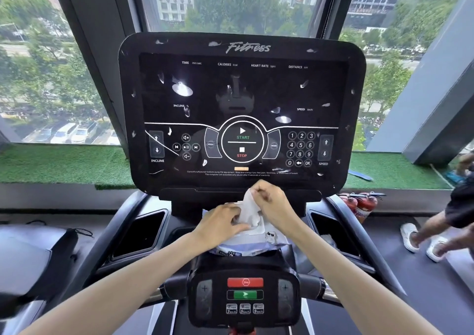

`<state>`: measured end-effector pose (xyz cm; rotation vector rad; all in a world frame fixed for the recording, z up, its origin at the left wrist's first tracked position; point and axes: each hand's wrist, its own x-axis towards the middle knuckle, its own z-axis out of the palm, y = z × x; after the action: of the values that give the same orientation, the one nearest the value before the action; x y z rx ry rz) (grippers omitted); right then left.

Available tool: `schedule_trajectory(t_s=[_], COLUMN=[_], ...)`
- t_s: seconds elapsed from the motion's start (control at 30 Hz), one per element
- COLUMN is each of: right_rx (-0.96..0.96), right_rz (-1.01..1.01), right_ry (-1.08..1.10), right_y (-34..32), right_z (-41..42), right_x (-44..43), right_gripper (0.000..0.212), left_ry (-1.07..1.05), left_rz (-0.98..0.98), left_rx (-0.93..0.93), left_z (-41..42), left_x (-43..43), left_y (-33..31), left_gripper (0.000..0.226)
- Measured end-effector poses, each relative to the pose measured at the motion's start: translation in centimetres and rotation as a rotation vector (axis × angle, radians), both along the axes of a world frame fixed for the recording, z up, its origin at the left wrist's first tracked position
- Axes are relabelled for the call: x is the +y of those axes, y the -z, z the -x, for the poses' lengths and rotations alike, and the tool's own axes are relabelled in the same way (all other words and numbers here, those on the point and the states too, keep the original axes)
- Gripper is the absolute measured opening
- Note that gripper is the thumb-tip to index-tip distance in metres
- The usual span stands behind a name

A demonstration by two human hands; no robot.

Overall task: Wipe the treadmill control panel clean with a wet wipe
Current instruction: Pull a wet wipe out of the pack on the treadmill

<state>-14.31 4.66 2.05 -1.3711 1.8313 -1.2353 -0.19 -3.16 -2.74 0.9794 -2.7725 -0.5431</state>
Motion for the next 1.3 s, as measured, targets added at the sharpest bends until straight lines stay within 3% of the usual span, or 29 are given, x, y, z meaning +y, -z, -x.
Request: schedule_trajectory(t_s=[0.23,0.4,0.57,0.77,0.87,1.03,1.13,1.2,1.3], right_rx=[-0.153,-0.139,-0.119,-0.056,0.047,0.226,0.333,0.391,0.402], right_rz=[0.099,0.127,-0.053,-0.469,-0.611,-0.626,-0.572,-0.661,-0.793], right_ry=[0.075,0.208,0.241,0.074,-0.122,-0.230,-0.228,-0.318,-0.444], right_y=[-2.5,-3.3,-2.0,0.7,1.4,2.1,1.9,2.1,3.2], right_z=[0.7,1.6,3.3,4.6,4.2,3.1,3.2,3.0,2.7], right_x=[-0.5,-0.3,0.1,1.3,1.8,1.6,1.1,1.1,1.2], right_gripper=[0.019,0.025,0.035,0.026,0.026,0.035,0.035,0.041,0.053], left_ry=[-0.004,0.065,0.123,0.161,0.164,0.186,0.208,0.286,0.372], left_rz=[0.024,-0.093,-0.077,-0.058,-0.023,0.023,0.053,0.035,0.285], left_rx=[-0.049,0.091,0.168,0.120,0.102,-0.012,-0.015,-0.005,0.120], left_z=[0.3,-0.3,0.2,2.1,1.8,1.4,1.8,1.4,0.2], left_x=[0.3,-0.3,-0.2,0.4,0.2,0.0,0.2,0.3,0.1], left_y=[-0.1,0.2,0.4,0.5,1.0,1.0,0.8,0.7,0.6], left_gripper=[0.032,0.013,0.011,0.008,0.009,0.025,0.019,0.018,0.022])
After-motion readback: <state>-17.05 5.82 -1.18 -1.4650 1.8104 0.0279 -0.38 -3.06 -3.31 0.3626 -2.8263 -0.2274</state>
